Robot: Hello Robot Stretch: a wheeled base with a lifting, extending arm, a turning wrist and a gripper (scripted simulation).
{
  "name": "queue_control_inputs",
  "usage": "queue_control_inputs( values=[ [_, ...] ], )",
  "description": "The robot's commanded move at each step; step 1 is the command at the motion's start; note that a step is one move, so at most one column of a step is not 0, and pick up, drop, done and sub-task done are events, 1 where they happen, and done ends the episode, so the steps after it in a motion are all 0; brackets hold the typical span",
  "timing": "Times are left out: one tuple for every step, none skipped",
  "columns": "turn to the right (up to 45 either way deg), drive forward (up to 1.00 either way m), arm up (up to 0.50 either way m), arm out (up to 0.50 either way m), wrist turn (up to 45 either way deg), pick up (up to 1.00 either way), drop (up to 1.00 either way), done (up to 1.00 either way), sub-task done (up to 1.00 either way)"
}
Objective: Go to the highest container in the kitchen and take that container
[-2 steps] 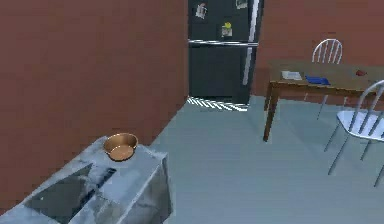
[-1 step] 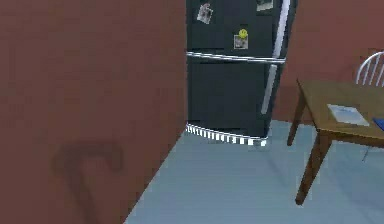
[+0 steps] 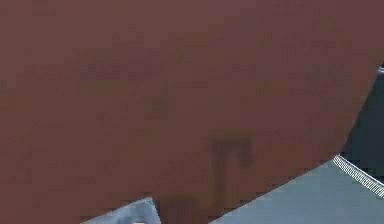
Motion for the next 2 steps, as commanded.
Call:
queue_control_inputs(
  values=[
    [-45.0, 0.00, 0.00, 0.00, 0.0, 0.00, 0.00, 0.00, 0.00],
    [-45.0, 0.00, 0.00, 0.00, 0.0, 0.00, 0.00, 0.00, 0.00]
  ],
)
